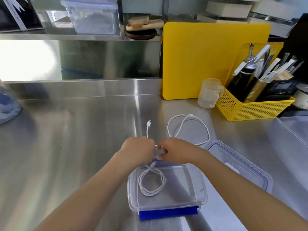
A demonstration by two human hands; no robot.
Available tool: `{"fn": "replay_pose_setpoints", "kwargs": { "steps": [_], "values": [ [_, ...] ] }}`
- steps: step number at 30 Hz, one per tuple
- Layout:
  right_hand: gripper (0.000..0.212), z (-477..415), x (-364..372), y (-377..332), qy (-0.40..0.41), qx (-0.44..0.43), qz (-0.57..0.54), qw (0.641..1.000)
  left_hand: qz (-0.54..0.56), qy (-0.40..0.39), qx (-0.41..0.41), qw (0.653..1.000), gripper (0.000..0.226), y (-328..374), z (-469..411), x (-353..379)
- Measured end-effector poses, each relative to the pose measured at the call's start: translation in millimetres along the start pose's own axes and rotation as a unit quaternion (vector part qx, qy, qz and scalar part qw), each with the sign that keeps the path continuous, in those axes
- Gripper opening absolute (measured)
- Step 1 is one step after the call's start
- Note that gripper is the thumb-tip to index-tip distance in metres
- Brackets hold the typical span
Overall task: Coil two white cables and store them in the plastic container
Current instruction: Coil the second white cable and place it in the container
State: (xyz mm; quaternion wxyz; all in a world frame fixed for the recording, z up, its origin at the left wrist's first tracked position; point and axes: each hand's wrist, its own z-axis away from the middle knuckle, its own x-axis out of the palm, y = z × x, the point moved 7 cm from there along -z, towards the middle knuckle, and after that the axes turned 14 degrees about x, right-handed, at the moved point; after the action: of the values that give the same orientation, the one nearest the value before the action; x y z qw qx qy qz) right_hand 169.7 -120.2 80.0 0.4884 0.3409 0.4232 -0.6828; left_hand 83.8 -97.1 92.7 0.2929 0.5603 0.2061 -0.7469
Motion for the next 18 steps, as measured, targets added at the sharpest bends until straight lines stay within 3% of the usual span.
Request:
{"fn": "replay_pose_setpoints", "kwargs": {
  "steps": [2,4,6,10,15,18],
  "values": [
    [0.026,-3,-17,1,0.074,-0.003,0.005,0.997,-0.006,0.11,0.008,0.994,0.027,-5,-8,-19],
    [0.027,-7,-32,1,0.172,-0.034,0.032,0.984,-0.01,0.252,0.052,0.966,0.027,-6,-13,-34],
    [0.032,-14,-37,3,0.238,-0.066,0.049,0.968,0.015,0.295,0.094,0.951,0.029,-14,-26,-27],
    [0.041,-46,-17,26,0.176,-0.028,0.084,0.98,0.087,0.167,0.115,0.975,0.04,-32,-60,24],
    [0.03,-69,19,48,0.049,-0.013,0.16,0.986,0.103,0.05,0.145,0.983,0.044,-34,-78,65],
    [0.022,-72,25,51,-0.003,0.001,0.102,0.995,0.097,0.038,0.149,0.983,0.038,-35,-81,74]
  ]
}}
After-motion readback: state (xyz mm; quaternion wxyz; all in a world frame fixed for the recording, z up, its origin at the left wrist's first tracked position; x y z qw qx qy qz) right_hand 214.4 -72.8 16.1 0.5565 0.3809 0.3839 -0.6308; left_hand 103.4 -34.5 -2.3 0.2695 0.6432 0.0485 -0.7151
